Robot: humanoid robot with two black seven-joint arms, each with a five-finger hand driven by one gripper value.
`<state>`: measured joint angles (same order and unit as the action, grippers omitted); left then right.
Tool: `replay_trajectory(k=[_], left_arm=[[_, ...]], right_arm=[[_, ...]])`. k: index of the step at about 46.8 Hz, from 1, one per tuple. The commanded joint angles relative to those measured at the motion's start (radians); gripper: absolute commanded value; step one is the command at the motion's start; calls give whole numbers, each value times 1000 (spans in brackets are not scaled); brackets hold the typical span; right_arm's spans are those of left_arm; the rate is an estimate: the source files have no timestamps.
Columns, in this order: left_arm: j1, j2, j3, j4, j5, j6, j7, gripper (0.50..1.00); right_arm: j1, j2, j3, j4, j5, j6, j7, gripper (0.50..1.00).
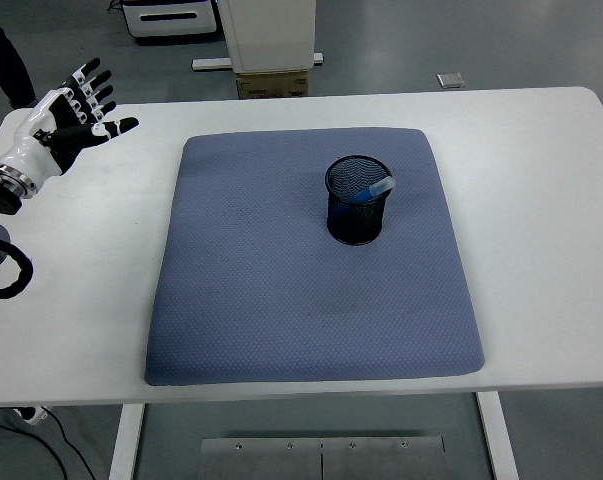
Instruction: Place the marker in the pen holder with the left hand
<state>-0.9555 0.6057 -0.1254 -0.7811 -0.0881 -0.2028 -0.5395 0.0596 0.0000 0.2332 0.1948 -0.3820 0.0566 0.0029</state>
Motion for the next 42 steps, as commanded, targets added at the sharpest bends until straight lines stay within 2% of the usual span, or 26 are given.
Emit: replay_trajectory(k=[1,8,14,18,20,26,42], left_arm=[[14,17,-4,6,-8,-4,3,1000],[75,22,-26,32,-41,-3,10,1000],[127,19,-56,80,-90,-6,82,1000],[153,19,-91,95,-117,-35,118,1000],[165,17,-112,103,-125,-52,119,1000],[192,12,-180,128,-125,-53,119,1000],[196,9,-229,194,-127,-61,121,1000]], right_arm=[[0,0,0,0,-2,0,0,1000],[0,0,0,0,0,0,0,1000],[0,0,0,0,0,0,0,1000],[0,0,0,0,0,0,0,1000],[0,0,0,0,0,0,0,1000],[0,0,0,0,0,0,0,1000],[0,0,0,0,-2,0,0,1000]])
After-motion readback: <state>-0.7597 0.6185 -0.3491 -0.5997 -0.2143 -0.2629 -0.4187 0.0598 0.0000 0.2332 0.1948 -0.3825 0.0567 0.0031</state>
